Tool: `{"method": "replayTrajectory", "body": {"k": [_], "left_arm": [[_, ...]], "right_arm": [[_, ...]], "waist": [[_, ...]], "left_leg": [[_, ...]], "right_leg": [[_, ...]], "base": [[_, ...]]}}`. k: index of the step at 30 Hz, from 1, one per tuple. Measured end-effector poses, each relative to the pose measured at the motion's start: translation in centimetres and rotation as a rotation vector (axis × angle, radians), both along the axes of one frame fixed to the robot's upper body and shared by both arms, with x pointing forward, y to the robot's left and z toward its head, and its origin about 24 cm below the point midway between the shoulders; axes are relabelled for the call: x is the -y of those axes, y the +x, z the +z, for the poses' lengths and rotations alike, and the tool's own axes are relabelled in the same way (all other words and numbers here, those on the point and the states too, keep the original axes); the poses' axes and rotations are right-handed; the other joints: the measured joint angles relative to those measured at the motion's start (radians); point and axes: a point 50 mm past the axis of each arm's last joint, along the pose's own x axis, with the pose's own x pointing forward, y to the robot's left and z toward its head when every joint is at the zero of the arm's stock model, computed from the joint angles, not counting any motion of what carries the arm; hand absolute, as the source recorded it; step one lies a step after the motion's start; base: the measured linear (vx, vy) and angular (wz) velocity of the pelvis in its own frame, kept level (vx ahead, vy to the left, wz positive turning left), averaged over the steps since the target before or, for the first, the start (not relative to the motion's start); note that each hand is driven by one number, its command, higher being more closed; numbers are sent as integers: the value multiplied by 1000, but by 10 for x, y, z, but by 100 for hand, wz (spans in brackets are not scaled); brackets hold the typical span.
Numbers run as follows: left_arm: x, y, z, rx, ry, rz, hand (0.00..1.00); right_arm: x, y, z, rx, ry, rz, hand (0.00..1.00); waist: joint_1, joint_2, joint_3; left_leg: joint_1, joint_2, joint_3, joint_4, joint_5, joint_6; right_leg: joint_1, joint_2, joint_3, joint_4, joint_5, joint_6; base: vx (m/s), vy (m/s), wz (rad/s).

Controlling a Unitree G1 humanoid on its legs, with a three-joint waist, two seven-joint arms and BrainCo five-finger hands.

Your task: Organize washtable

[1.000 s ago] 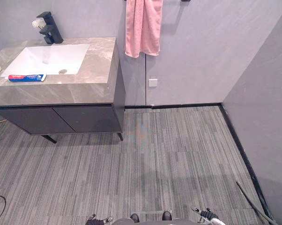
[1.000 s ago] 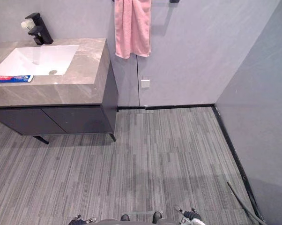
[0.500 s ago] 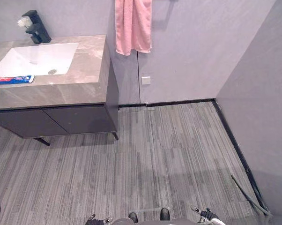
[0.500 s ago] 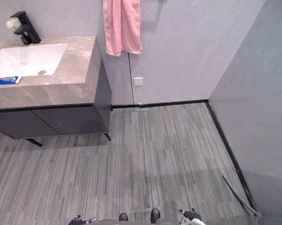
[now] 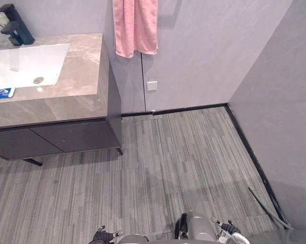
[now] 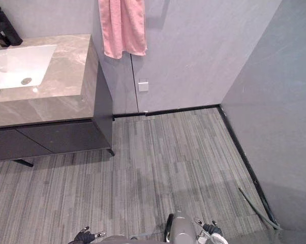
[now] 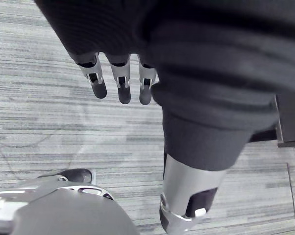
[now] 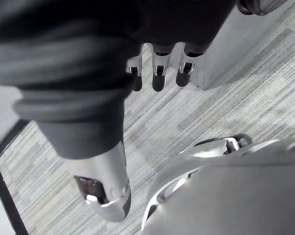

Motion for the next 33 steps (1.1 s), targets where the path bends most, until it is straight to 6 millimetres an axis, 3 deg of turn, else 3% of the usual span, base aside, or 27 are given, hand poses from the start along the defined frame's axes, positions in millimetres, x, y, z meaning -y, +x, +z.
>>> {"method": "replayTrajectory", "body": {"k": [1,2,4,5,6,7,9,10,12,13,14,16,18,19,20,21,23,25,26,27,28,30,31,33], "left_arm": [[-2,-2,0,-5,4,2,0],[-3,-2,0,-7,4,5,0],[6,1,-1,6,-22,25,0],[8,1,-1,13,-30,49,0],[8,1,-1,15,-33,60,0],[8,1,-1,25,-40,95,0],[5,6,2,59,-40,140,0],[4,12,4,90,-38,148,0],[3,23,8,137,-36,151,0],[7,26,9,148,-44,152,0],[8,34,12,180,-49,154,0],[11,40,14,210,-57,160,0],[17,41,13,212,-74,159,0],[23,40,12,205,-87,150,0],[23,39,11,199,-87,148,0],[17,39,12,197,-72,142,0],[10,38,12,191,-55,142,0],[11,36,11,178,-59,144,0],[11,33,9,163,-58,140,0],[10,31,8,146,-51,111,0],[10,31,8,139,-49,100,0],[10,29,7,121,-49,86,0],[11,25,5,104,-53,89,0],[12,25,4,97,-57,92,0]], "right_arm": [[-1,-3,-1,-7,4,0,0],[-3,-14,-4,-34,11,-9,0],[1,-19,-4,-48,6,-25,0],[1,-18,-4,-45,2,-23,0],[2,-19,-4,-46,0,-24,0],[2,-21,-4,-49,0,-26,0],[1,-25,-4,-53,-4,-25,0],[1,-26,-3,-48,-12,-12,0],[1,-23,-2,-39,-22,7,0],[1,-21,-1,-32,-23,8,0],[0,-14,0,-16,-21,12,0],[-6,-5,1,12,-10,17,0],[-8,-4,1,14,-4,20,0],[-7,-4,1,13,-8,20,0],[-10,-4,0,7,1,22,0],[-19,-5,-3,-4,28,27,0],[-27,-10,-6,-22,51,21,0],[-25,-11,-6,-25,49,20,0],[-25,-10,-6,-21,47,23,0],[-24,-10,-5,-19,48,23,0],[-24,-9,-5,-15,46,23,0],[-21,-5,-4,-3,38,29,0],[-20,-2,-3,3,33,40,0],[-17,5,-1,23,23,44,0]], "waist": [[-4,-8,-1],[-6,-17,-6],[1,17,-13],[-2,24,-15],[-2,30,-15],[-2,35,-13],[1,30,-7],[16,18,0],[32,16,1],[37,16,1],[53,6,0],[55,-9,-1],[55,-3,-9],[56,9,-17],[57,2,-27],[54,-33,-45],[60,-69,-63],[78,-66,-63],[80,-65,-64],[71,-56,-59],[69,-62,-60],[61,-62,-60],[49,-50,-58],[47,-36,-49]], "left_leg": [[4,1,-5,1,-2,-3],[29,13,-25,13,-19,-32],[18,54,-24,93,-7,-72],[-29,73,-24,201,17,-109],[-61,86,-26,275,33,-124],[-137,119,-32,459,69,-129],[-235,173,-10,753,58,-123],[-285,191,19,847,41,-96],[-382,194,45,887,20,-63],[-413,194,57,871,12,-54],[-469,179,99,771,2,-45],[-502,132,137,554,8,-47],[-496,70,127,302,71,-54],[-493,54,105,222,143,-31],[-483,33,80,216,221,33],[-477,-2,93,225,194,46],[-471,-24,118,249,141,62],[-416,-30,140,252,97,69],[-365,-42,145,241,69,74],[-320,-59,137,229,44,76],[-294,-69,132,219,36,82],[-210,-83,108,181,20,82],[-152,-79,82,144,20,82],[-102,-64,61,116,20,81]], "right_leg": [[1,2,7,-49,33,-3],[13,4,13,-53,134,-57],[33,32,-2,-35,90,-85],[51,46,-1,-50,74,-98],[68,58,1,-71,70,-103],[123,75,4,-122,67,-110],[247,101,17,-200,53,-126],[309,106,31,-232,41,-129],[363,103,48,-261,23,-123],[379,102,53,-270,22,-123],[412,88,67,-297,23,-117],[445,56,80,-322,13,-89],[474,33,86,-344,-6,-53],[487,35,95,-350,-20,-30],[499,21,113,-347,-40,0],[507,-10,118,-345,-57,17],[497,-47,124,-293,-66,23],[454,-69,154,-134,-68,26],[394,-88,181,55,-60,46],[318,-110,205,261,-43,105],[288,-116,207,345,-55,112],[219,-117,178,477,-105,89],[171,-102,121,458,-144,51],[104,-68,81,359,-162,22]], "base": [[419,-194,49],[456,-218,37],[529,-277,9],[487,-295,-18],[555,-339,-21],[361,-181,-17],[485,-187,-17],[382,-129,-20],[239,-34,-22],[340,19,-32],[288,54,-26],[286,114,-22],[289,186,-17],[372,278,-27],[495,331,-25],[430,255,-16],[421,183,-15],[396,200,-36],[368,208,-13],[368,194,6],[377,143,30],[466,91,49],[462,42,57],[306,-7,46]]}}
